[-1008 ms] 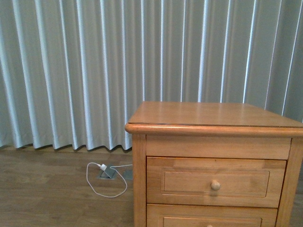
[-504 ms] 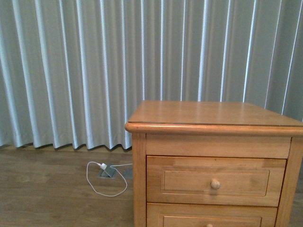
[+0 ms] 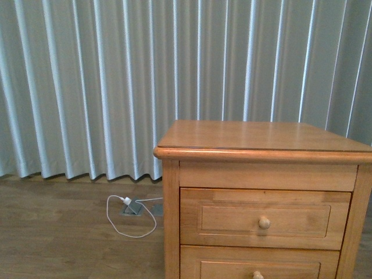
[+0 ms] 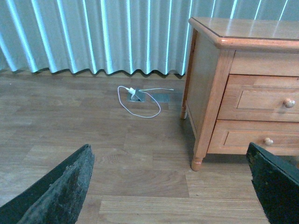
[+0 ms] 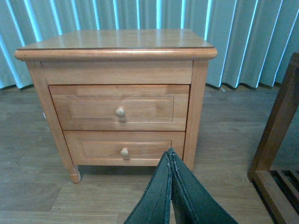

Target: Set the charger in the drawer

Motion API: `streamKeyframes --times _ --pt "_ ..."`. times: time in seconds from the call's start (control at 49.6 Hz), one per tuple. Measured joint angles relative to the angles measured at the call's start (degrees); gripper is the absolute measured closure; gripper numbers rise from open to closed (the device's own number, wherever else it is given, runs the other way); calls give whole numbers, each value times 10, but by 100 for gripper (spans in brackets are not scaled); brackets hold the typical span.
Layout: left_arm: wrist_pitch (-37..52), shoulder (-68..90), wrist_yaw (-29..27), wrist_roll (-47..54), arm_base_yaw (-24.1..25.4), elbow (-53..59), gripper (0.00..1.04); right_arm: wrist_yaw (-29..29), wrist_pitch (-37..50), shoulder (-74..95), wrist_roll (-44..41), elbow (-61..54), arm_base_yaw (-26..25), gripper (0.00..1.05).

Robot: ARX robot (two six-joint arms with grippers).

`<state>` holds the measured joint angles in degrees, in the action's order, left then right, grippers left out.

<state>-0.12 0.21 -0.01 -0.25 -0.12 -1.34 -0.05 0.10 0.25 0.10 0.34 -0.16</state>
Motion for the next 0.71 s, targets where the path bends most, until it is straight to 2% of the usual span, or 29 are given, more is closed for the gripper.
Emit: streamKeyframes --times 0.544,0.706 --pt "0 0 0 0 0 0 6 0 0 0 0 0 0 8" --pt "0 0 0 0 0 0 6 0 0 0 1 0 0 9"
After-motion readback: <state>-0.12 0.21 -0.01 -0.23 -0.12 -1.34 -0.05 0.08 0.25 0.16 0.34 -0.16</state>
